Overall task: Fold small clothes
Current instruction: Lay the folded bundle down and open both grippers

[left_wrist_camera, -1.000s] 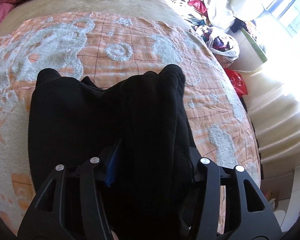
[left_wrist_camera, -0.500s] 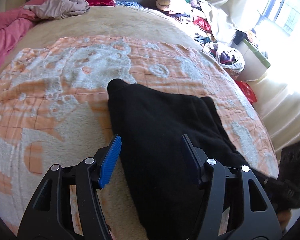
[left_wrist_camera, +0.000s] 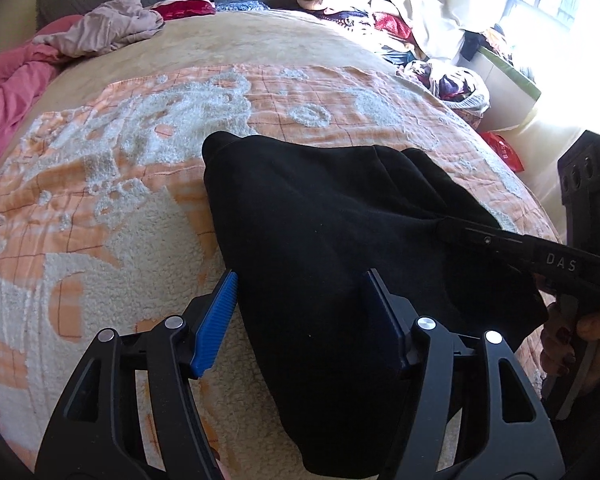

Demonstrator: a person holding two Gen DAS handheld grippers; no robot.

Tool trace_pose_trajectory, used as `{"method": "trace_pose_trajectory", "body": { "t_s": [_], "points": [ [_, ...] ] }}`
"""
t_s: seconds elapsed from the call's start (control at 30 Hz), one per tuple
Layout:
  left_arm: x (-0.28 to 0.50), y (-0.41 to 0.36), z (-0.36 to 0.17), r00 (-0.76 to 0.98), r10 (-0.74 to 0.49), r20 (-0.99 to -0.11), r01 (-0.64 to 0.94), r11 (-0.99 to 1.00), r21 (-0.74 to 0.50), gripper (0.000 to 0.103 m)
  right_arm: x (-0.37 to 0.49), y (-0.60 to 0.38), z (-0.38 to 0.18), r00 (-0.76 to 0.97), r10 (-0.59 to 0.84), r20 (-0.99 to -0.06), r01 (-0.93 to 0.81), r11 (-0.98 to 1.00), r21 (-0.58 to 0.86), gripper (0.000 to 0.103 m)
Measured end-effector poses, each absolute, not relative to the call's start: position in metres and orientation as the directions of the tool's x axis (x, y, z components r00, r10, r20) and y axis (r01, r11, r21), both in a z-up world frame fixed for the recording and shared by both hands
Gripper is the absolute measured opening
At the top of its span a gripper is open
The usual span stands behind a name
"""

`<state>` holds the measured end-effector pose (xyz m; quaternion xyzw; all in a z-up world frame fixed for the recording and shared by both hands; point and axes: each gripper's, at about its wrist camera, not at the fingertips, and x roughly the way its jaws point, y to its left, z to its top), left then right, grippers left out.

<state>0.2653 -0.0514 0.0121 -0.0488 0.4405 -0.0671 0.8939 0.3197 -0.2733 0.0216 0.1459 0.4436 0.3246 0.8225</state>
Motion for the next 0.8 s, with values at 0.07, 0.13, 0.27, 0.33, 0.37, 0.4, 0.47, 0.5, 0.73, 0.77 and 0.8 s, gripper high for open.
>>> {"method": "trace_pose_trajectory", "body": {
  "t_s": [0.07,0.13,0.27,0.33,0.37,0.4,0.47,0.5,0.73,0.77,0.8],
  "points": [
    [0.264,-0.054,0.012,0.604,-0.173,-0.778,0.089,0.985,-0.149,0.055,0.319,-0.272,0.028,0.445,0.625,-0.641,-0.441,0.776,0.450,0.018],
    [0.263,-0.057,0.010,0.596,-0.191,-0.780,0.099,0.981,-0.164,0.055,0.319,-0.271,0.023,0.459,0.580,-0.673,-0.442,0.806,0.394,0.018],
    [0.261,-0.063,0.006,0.583,-0.198,-0.788,0.112,0.980,-0.163,0.068,0.329,-0.275,0.001,0.423,0.559,-0.714,-0.383,0.824,0.418,0.022],
    [0.261,-0.063,0.002,0.581,-0.202,-0.788,0.105,0.979,-0.173,0.068,0.329,-0.279,0.000,0.421,0.566,-0.709,-0.361,0.822,0.441,0.028],
    [0.260,-0.063,0.002,0.584,-0.201,-0.786,0.103,0.979,-0.173,0.068,0.327,-0.281,0.001,0.424,0.562,-0.710,-0.350,0.825,0.444,0.031],
    [0.259,-0.062,0.002,0.587,-0.203,-0.784,0.100,0.979,-0.179,0.068,0.325,-0.283,0.001,0.428,0.558,-0.711,-0.346,0.828,0.442,0.033],
    [0.257,-0.062,0.002,0.587,-0.213,-0.781,0.097,0.976,-0.193,0.068,0.319,-0.287,0.001,0.436,0.551,-0.712,-0.337,0.833,0.438,0.038],
    [0.257,-0.061,0.002,0.587,-0.214,-0.781,0.095,0.976,-0.196,0.068,0.318,-0.287,0.001,0.439,0.549,-0.712,-0.332,0.835,0.439,0.039],
    [0.249,-0.063,0.007,0.595,-0.215,-0.774,0.086,0.975,-0.205,0.068,0.309,-0.296,0.007,0.461,0.531,-0.711,-0.310,0.847,0.432,0.046],
    [0.247,-0.063,0.008,0.599,-0.215,-0.771,0.086,0.975,-0.205,0.068,0.307,-0.297,0.009,0.465,0.528,-0.710,-0.307,0.849,0.430,0.047],
    [0.245,-0.063,0.010,0.605,-0.216,-0.766,0.087,0.975,-0.206,0.068,0.305,-0.299,0.010,0.472,0.522,-0.711,-0.306,0.853,0.424,0.048]
  ]
}}
